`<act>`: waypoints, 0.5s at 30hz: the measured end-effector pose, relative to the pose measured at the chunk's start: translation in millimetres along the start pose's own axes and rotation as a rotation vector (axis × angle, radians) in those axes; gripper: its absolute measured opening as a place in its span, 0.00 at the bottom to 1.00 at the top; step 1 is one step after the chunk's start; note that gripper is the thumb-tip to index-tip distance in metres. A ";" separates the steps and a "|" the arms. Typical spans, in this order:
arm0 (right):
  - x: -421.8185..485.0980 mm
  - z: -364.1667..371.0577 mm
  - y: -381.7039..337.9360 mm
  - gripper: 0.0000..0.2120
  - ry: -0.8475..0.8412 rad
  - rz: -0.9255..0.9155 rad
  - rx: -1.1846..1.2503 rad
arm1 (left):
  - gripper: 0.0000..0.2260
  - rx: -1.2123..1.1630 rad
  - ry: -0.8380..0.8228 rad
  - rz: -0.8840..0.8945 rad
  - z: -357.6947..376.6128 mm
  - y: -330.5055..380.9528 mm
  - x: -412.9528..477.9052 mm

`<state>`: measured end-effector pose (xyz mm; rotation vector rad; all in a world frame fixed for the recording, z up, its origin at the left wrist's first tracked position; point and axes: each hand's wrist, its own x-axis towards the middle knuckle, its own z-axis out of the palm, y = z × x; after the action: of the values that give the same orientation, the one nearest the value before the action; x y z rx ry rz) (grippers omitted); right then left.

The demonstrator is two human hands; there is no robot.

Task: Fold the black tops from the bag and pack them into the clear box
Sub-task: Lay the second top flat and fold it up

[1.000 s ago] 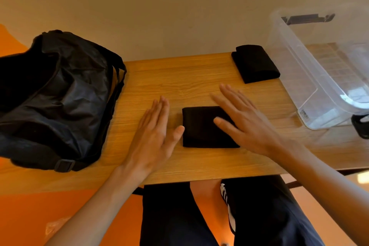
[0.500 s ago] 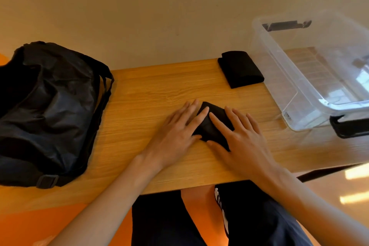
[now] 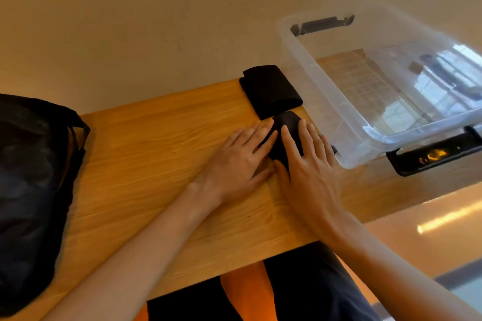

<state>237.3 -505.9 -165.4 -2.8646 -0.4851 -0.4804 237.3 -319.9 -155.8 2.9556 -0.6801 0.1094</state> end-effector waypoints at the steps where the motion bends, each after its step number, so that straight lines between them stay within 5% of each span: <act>1: -2.8 2.1 0.3 0.28 0.010 -0.024 -0.008 | 0.31 0.005 0.011 0.010 0.0 -1.2 3.5; 8: -1.9 4.1 -1.3 0.28 0.002 -0.040 0.014 | 0.29 0.043 0.156 0.226 -5.1 -12.5 25.3; 15: -18.9 3.9 4.2 0.27 0.024 -0.162 -0.078 | 0.16 0.129 0.263 0.340 -2.5 -24.9 28.3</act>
<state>223.0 -514.2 -176.1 -2.9027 -0.7131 -0.5716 273.5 -309.6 -152.8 2.8322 -1.1620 0.5771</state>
